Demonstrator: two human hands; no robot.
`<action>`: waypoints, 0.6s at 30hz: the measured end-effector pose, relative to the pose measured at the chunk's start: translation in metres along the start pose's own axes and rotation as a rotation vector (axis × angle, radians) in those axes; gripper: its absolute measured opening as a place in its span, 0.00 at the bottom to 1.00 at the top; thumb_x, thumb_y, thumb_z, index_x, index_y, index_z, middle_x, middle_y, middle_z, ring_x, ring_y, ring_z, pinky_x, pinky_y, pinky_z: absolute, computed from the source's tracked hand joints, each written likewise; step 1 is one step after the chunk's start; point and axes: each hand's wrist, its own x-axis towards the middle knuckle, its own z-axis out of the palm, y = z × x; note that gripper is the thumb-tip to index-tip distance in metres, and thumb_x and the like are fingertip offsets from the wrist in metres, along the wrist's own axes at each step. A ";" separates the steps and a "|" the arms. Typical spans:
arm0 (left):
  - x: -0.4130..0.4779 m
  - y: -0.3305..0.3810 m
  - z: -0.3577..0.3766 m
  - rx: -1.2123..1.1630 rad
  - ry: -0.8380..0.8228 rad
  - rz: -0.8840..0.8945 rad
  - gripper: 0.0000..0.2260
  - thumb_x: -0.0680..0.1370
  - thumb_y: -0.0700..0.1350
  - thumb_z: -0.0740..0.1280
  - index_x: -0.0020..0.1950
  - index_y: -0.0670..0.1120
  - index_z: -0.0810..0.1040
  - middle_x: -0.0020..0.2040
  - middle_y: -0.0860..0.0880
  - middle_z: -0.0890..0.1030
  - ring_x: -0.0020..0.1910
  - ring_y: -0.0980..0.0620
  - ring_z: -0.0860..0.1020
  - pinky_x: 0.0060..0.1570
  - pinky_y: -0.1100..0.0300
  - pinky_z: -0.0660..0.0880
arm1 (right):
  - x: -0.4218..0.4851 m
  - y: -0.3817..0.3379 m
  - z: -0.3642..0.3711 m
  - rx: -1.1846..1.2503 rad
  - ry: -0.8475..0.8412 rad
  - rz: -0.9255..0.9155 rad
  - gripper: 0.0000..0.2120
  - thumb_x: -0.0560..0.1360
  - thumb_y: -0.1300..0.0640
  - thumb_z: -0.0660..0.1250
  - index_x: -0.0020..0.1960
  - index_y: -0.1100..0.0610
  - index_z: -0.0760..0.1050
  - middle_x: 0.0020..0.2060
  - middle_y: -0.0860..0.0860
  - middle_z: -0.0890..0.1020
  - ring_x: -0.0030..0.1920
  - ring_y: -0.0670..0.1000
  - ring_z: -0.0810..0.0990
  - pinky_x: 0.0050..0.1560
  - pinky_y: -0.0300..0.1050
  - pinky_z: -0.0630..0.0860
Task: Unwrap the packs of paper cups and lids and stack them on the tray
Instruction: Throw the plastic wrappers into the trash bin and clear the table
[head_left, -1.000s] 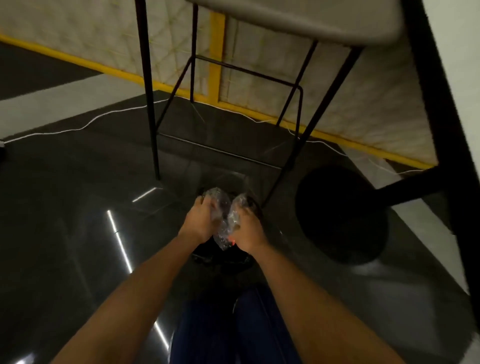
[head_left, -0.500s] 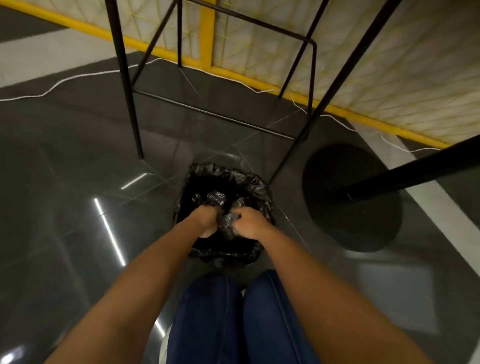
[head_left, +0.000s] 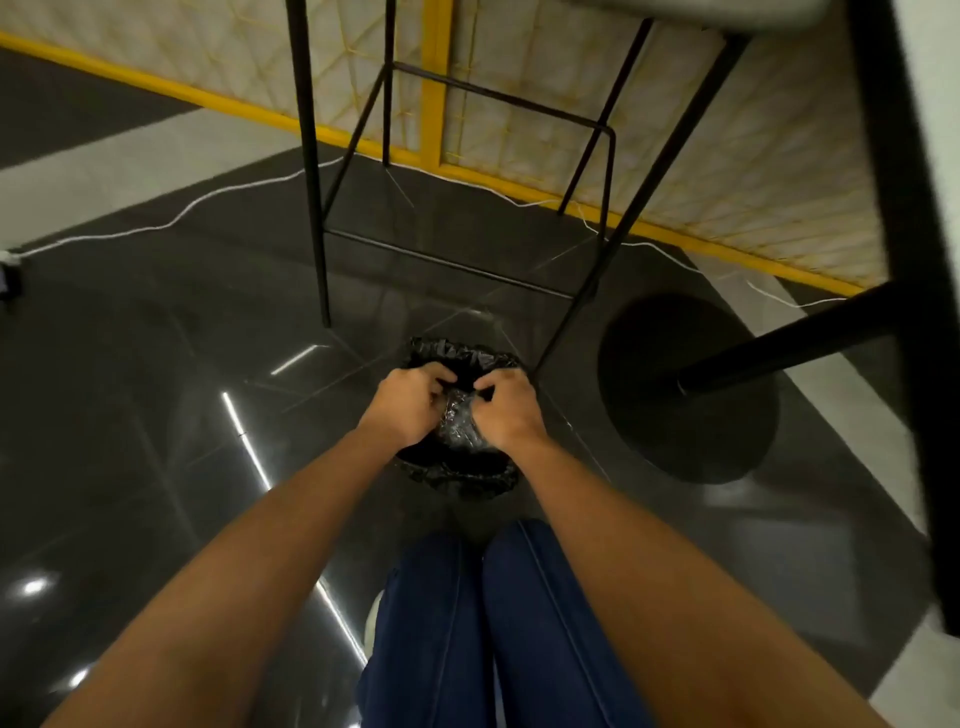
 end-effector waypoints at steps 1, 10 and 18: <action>-0.009 0.012 -0.014 -0.014 0.030 0.015 0.16 0.74 0.37 0.66 0.60 0.47 0.78 0.51 0.45 0.83 0.52 0.48 0.81 0.57 0.54 0.75 | -0.012 -0.011 -0.011 0.022 0.024 -0.003 0.10 0.77 0.58 0.63 0.58 0.56 0.75 0.63 0.53 0.68 0.62 0.53 0.72 0.63 0.47 0.72; -0.102 0.144 -0.162 -0.040 0.179 0.131 0.14 0.74 0.40 0.68 0.59 0.46 0.77 0.49 0.46 0.82 0.47 0.47 0.81 0.52 0.54 0.76 | -0.134 -0.108 -0.140 0.168 0.170 -0.139 0.11 0.75 0.59 0.65 0.57 0.56 0.76 0.61 0.54 0.71 0.61 0.54 0.73 0.63 0.47 0.70; -0.153 0.254 -0.222 -0.072 0.247 0.254 0.23 0.74 0.47 0.70 0.67 0.49 0.70 0.57 0.49 0.79 0.46 0.54 0.77 0.46 0.60 0.72 | -0.208 -0.135 -0.257 0.146 0.336 -0.292 0.12 0.76 0.56 0.65 0.59 0.56 0.75 0.59 0.54 0.73 0.62 0.54 0.72 0.64 0.44 0.66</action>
